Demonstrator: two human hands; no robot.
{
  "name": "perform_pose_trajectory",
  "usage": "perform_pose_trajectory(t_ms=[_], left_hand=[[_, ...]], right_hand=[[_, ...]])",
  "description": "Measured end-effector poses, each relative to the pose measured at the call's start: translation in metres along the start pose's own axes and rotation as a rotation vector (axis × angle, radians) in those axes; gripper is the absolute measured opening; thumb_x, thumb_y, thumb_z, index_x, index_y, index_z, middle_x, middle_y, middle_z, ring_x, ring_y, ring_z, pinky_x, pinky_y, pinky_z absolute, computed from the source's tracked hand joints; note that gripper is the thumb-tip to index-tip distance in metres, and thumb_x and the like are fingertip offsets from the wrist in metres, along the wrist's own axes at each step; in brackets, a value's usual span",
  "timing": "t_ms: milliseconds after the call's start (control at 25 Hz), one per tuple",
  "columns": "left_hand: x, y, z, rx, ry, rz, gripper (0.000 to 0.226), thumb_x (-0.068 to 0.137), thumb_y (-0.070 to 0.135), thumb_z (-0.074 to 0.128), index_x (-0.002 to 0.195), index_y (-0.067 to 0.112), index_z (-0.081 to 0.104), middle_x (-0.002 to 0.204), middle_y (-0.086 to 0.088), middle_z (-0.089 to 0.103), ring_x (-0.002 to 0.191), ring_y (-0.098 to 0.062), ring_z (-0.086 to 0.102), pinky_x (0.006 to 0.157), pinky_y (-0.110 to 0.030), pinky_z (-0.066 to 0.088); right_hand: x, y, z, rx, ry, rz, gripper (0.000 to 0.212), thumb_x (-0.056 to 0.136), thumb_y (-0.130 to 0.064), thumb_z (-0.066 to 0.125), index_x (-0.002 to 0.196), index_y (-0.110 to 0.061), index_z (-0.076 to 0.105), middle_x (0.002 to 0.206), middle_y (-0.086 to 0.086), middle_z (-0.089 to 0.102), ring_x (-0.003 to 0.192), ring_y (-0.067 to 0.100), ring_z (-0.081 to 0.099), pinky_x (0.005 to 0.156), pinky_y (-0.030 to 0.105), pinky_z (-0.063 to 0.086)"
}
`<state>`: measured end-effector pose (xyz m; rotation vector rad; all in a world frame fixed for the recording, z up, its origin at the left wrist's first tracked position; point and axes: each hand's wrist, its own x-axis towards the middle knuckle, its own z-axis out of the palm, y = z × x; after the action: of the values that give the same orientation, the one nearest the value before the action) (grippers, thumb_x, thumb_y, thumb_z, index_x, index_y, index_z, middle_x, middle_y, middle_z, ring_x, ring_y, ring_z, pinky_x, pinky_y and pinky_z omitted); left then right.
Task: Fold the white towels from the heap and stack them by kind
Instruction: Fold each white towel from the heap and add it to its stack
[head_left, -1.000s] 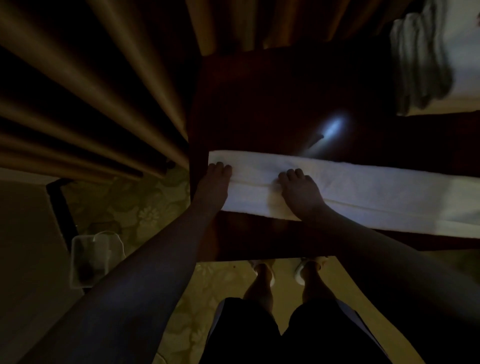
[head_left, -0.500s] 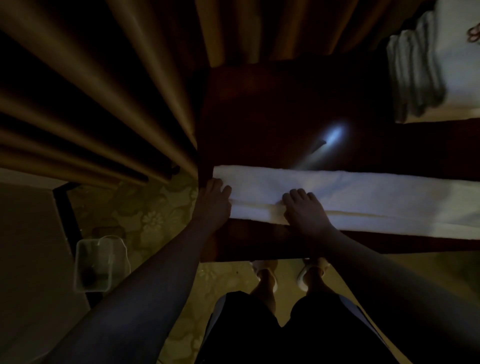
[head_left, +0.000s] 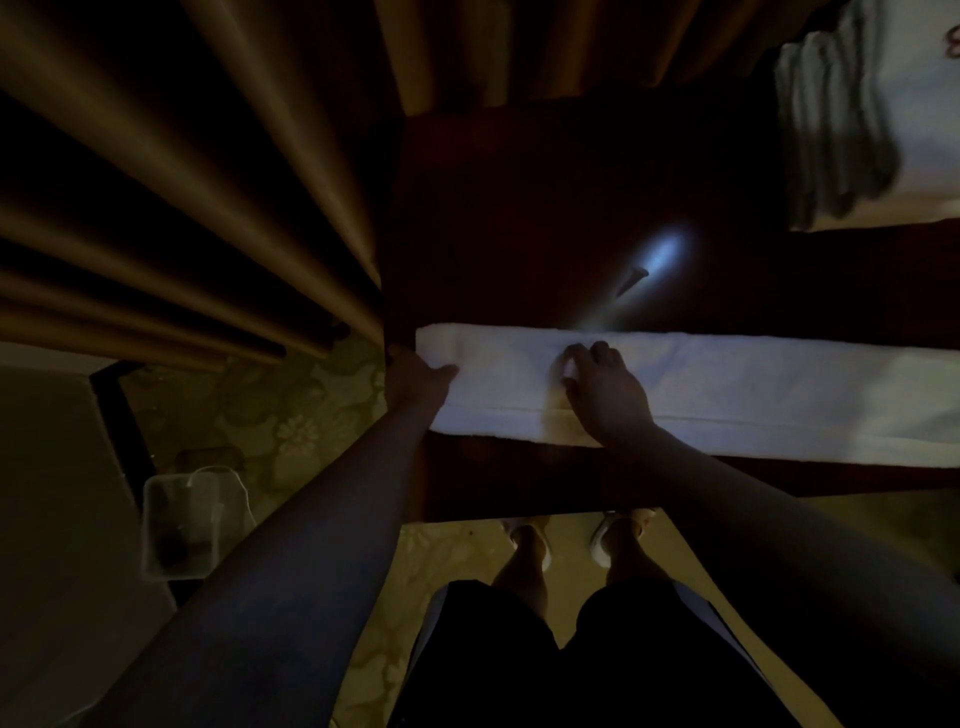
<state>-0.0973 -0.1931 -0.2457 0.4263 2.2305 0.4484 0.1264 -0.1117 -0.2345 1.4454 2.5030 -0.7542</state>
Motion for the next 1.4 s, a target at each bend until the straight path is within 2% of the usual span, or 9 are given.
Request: perform_pose_trajectory(t_ms=[120, 280, 480, 640, 840, 1000, 1120, 1240, 1400], left_hand=[[0.002, -0.001, -0.001, -0.081, -0.036, 0.034, 0.069, 0.086, 0.026, 0.069, 0.143, 0.004, 0.039, 0.143, -0.017, 0.047, 0.128, -0.03, 0.047, 0.102, -0.032, 0.039], [-0.007, -0.01, -0.008, -0.28, 0.004, 0.081, 0.058, 0.085, 0.02, 0.071, 0.137, 0.005, 0.049, 0.134, -0.014, 0.056, 0.12, -0.028, 0.054, 0.101, -0.036, 0.044], [-0.02, -0.009, -0.03, -0.716, -0.127, -0.131, 0.046, 0.081, 0.02, 0.075, 0.123, 0.007, 0.061, 0.117, -0.014, 0.066, 0.1, -0.027, 0.064, 0.074, -0.033, 0.054], [-0.033, 0.01, -0.048, -0.771, -0.162, -0.034, 0.048, 0.076, 0.026, 0.078, 0.12, 0.013, 0.064, 0.111, -0.012, 0.07, 0.097, -0.027, 0.068, 0.08, -0.04, 0.057], [-0.069, 0.054, -0.048, -0.597, -0.172, 0.139, 0.027, 0.084, 0.026, 0.071, 0.107, 0.013, 0.066, 0.1, -0.006, 0.071, 0.092, -0.022, 0.067, 0.077, -0.035, 0.056], [-0.1, 0.093, -0.02, -0.669, -0.328, 0.058, 0.04, 0.096, 0.046, 0.048, 0.108, 0.013, 0.069, 0.103, -0.008, 0.072, 0.095, -0.024, 0.068, 0.081, -0.036, 0.055], [-0.116, 0.119, 0.008, -0.717, -0.422, 0.075, 0.065, 0.1, 0.055, 0.028, 0.113, 0.005, 0.066, 0.102, -0.01, 0.07, 0.086, -0.019, 0.067, 0.071, -0.03, 0.054], [-0.121, 0.132, 0.03, -0.617, -0.347, 0.124, 0.063, 0.101, 0.053, 0.027, 0.096, 0.006, 0.068, 0.081, -0.006, 0.065, 0.069, -0.014, 0.057, 0.057, -0.024, 0.045], [-0.112, 0.126, 0.055, -0.552, -0.23, 0.008, 0.055, 0.102, 0.05, 0.03, 0.096, 0.01, 0.067, 0.088, -0.006, 0.067, 0.076, -0.018, 0.062, 0.064, -0.028, 0.049]], right_hand=[[0.0, -0.01, 0.006, 0.071, 0.004, -0.098, 0.033, 0.094, -0.022, 0.049, 0.124, -0.01, 0.053, 0.112, 0.013, 0.057, 0.102, 0.028, 0.055, 0.075, 0.038, 0.049], [0.003, -0.031, 0.012, 0.154, 0.064, 0.035, 0.027, 0.093, -0.013, 0.047, 0.114, -0.002, 0.059, 0.105, 0.017, 0.06, 0.098, 0.03, 0.056, 0.084, 0.037, 0.045], [0.014, -0.058, 0.008, 0.323, -0.008, 0.051, 0.024, 0.095, -0.006, 0.045, 0.107, 0.006, 0.062, 0.106, 0.024, 0.062, 0.102, 0.036, 0.056, 0.088, 0.032, 0.038], [0.023, -0.082, -0.022, 0.739, -0.172, 0.208, 0.024, 0.1, -0.026, 0.044, 0.094, -0.011, 0.062, 0.093, 0.012, 0.061, 0.093, 0.028, 0.058, 0.086, 0.037, 0.043], [0.011, -0.1, -0.066, 1.466, -0.35, 0.333, 0.054, 0.094, -0.055, 0.044, 0.123, -0.012, 0.058, 0.114, 0.01, 0.067, 0.105, 0.025, 0.064, 0.088, 0.037, 0.053], [-0.01, -0.075, -0.09, 1.404, -0.259, 0.236, 0.057, 0.084, -0.065, 0.053, 0.118, -0.02, 0.063, 0.113, 0.003, 0.069, 0.105, 0.019, 0.065, 0.089, 0.036, 0.052], [-0.027, -0.04, -0.104, 1.158, 0.016, 0.295, 0.029, 0.086, -0.039, 0.065, 0.103, -0.016, 0.064, 0.095, -0.001, 0.068, 0.086, 0.013, 0.065, 0.069, 0.024, 0.05], [-0.041, 0.003, -0.112, 1.099, 0.144, 0.474, 0.01, 0.085, -0.022, 0.064, 0.09, -0.014, 0.062, 0.089, 0.005, 0.064, 0.077, 0.013, 0.06, 0.063, 0.028, 0.049], [-0.05, 0.052, -0.117, 1.124, 0.204, 0.557, 0.014, 0.083, -0.018, 0.06, 0.096, -0.014, 0.062, 0.091, 0.006, 0.065, 0.084, 0.021, 0.062, 0.063, 0.029, 0.048]])
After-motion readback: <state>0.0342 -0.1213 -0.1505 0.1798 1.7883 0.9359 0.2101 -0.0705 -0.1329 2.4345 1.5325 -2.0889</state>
